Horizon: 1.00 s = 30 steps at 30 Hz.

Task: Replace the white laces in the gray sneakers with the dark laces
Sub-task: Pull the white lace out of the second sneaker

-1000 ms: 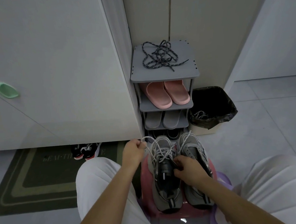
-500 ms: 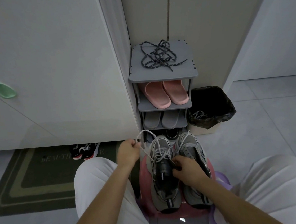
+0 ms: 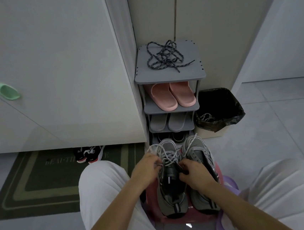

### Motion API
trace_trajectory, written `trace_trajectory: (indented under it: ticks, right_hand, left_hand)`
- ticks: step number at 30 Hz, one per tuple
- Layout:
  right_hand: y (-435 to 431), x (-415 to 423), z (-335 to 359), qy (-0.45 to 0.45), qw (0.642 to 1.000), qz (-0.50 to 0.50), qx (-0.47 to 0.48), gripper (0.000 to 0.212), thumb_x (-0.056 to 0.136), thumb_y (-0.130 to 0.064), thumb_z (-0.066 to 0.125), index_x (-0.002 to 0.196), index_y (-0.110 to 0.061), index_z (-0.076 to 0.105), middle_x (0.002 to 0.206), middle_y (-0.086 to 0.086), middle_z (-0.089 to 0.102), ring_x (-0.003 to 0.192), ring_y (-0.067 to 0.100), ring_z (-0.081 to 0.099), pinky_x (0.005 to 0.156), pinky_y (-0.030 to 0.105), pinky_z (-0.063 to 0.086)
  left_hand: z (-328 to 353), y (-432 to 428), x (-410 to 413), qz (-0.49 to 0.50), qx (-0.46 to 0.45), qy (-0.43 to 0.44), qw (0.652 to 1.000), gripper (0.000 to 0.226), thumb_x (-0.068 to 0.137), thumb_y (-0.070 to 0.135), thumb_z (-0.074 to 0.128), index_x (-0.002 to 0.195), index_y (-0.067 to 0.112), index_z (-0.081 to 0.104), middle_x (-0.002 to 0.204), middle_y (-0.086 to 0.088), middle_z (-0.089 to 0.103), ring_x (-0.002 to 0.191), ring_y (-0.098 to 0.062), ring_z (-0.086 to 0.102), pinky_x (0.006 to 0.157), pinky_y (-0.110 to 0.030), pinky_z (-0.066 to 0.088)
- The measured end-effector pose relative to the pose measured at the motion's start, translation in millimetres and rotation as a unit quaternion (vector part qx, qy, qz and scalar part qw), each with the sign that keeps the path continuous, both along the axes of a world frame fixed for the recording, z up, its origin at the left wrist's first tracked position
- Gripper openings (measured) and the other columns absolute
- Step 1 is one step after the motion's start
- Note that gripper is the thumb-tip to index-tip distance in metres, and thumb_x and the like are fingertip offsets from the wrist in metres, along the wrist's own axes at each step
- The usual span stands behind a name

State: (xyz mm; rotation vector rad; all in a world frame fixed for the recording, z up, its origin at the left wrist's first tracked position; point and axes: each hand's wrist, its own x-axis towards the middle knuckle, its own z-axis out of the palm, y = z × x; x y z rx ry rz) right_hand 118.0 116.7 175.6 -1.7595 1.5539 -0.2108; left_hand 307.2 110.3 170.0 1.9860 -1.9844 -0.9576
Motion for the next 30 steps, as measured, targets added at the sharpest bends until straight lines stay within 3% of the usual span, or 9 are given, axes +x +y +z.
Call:
trace_trajectory:
  ticks: [7, 13, 16, 19, 23, 30]
  right_hand:
    - [0, 1, 2, -0.001, 1.000, 0.002, 0.009, 0.030, 0.084, -0.023, 0.059, 0.113, -0.014, 0.059, 0.108, 0.006, 0.065, 0.098, 0.021, 0.061, 0.082, 0.032, 0.050]
    - [0, 1, 1, -0.001, 1.000, 0.000, 0.008, 0.028, 0.084, -0.024, 0.059, 0.111, -0.014, 0.059, 0.105, 0.005, 0.066, 0.096, 0.020, 0.061, 0.083, 0.033, 0.051]
    - [0, 1, 1, 0.003, 1.000, -0.001, 0.008, 0.029, 0.084, -0.023, 0.059, 0.111, -0.013, 0.059, 0.105, 0.005, 0.066, 0.095, 0.020, 0.061, 0.082, 0.033, 0.051]
    - [0, 1, 0, 0.004, 1.000, 0.001, 0.005, 0.029, 0.084, -0.023, 0.059, 0.111, -0.013, 0.059, 0.106, 0.005, 0.065, 0.096, 0.021, 0.061, 0.082, 0.033, 0.051]
    - [0, 1, 1, 0.010, 1.000, 0.002, 0.005, 0.030, 0.083, -0.024, 0.059, 0.111, -0.013, 0.058, 0.105, 0.006, 0.065, 0.095, 0.022, 0.061, 0.079, 0.031, 0.050]
    - [0, 1, 3, 0.011, 1.000, 0.000, 0.003, 0.029, 0.083, -0.023, 0.059, 0.110, -0.012, 0.058, 0.103, 0.007, 0.065, 0.093, 0.022, 0.061, 0.077, 0.031, 0.049]
  left_hand:
    - [1, -5, 4, 0.034, -0.075, -0.070, 0.994, 0.009, 0.091, 0.019, 0.053, 0.090, 0.017, 0.062, 0.104, 0.003, 0.054, 0.090, -0.016, 0.057, 0.069, -0.025, 0.039]
    - [9, -17, 20, 0.142, -0.074, -0.053, 0.986, 0.014, 0.092, 0.016, 0.055, 0.079, 0.020, 0.057, 0.103, -0.002, 0.055, 0.080, -0.015, 0.055, 0.068, -0.026, 0.038]
    - [8, -15, 21, 0.081, -0.052, -0.055, 0.994, 0.013, 0.092, 0.019, 0.055, 0.100, 0.017, 0.065, 0.119, -0.001, 0.053, 0.093, -0.015, 0.059, 0.078, -0.024, 0.043]
    - [7, -5, 9, -0.009, -0.036, -0.010, 0.999, 0.040, 0.091, 0.019, 0.057, 0.131, 0.020, 0.052, 0.128, 0.001, 0.052, 0.108, -0.015, 0.058, 0.091, -0.023, 0.044]
    - [3, 3, -6, -0.030, -0.042, -0.001, 0.999, 0.033, 0.090, 0.014, 0.054, 0.123, 0.017, 0.060, 0.112, -0.004, 0.065, 0.100, -0.017, 0.061, 0.086, -0.025, 0.045]
    - [3, 1, -3, -0.025, -0.023, -0.005, 0.999, 0.029, 0.090, 0.022, 0.059, 0.116, 0.012, 0.066, 0.096, -0.004, 0.053, 0.092, -0.020, 0.057, 0.080, -0.025, 0.042]
